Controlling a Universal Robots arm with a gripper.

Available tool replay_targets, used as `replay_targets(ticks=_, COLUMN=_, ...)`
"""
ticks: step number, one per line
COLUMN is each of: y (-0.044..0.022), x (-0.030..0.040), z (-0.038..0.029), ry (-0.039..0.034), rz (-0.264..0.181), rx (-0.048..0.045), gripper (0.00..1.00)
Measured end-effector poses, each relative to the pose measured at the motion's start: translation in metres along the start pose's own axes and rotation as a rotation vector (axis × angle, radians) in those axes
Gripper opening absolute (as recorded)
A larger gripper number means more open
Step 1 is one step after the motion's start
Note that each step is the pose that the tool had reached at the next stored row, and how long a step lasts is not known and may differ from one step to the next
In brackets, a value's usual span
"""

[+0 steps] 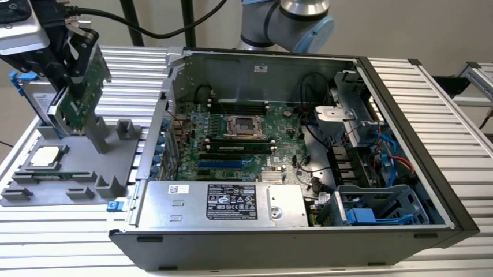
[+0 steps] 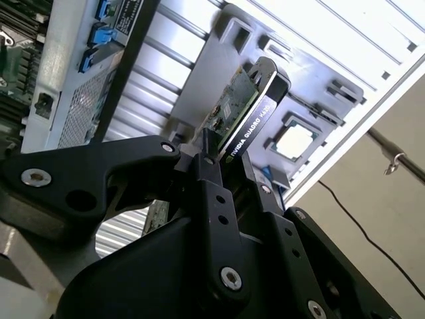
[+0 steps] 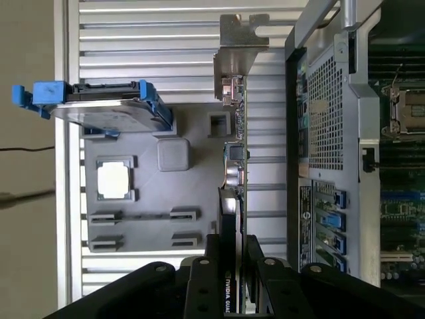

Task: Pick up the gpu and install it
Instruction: 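Pick up the gpu and move the gpu toward the slot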

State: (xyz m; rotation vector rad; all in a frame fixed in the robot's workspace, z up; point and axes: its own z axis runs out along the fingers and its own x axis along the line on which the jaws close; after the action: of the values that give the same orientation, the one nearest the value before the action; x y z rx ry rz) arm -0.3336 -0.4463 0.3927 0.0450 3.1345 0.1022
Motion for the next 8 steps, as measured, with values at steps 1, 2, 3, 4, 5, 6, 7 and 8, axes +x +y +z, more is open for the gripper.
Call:
replay_targets(ticks=1, y=0.0001, x=0.0000, z=-0.0011, ry=0.0000, rz=0.000, rx=0.0000, gripper=0.00)
replay_targets(ticks=2, y=0.0001, x=0.0000, z=-0.0021, ry=0.0001, rz=0.000, rx=0.0001, gripper=0.00)
replay_targets(ticks=3, y=0.0002, x=0.0000, z=-0.0030, ry=0.0000, rz=0.000, rx=0.0000, gripper=0.00)
replay_targets(ticks=4, y=0.0003, x=0.0000, z=-0.0040, ry=0.0000, rz=0.000, rx=0.0000, gripper=0.00)
replay_targets(ticks=5, y=0.0003, x=0.0000, z=-0.0049, ry=0.0000, rz=0.000, rx=0.0000, gripper=0.00)
replay_targets(ticks=6, y=0.0004, x=0.0000, z=-0.0058, ry=0.0000, rz=0.000, rx=0.0001, gripper=0.00)
replay_targets(ticks=7, y=0.0004, x=0.0000, z=-0.0066, ry=0.0001, rz=0.000, rx=0.0000, gripper=0.00)
replay_targets(ticks=8, y=0.0005, x=0.0000, z=-0.0073, ry=0.0000, rz=0.000, rx=0.0000, gripper=0.00)
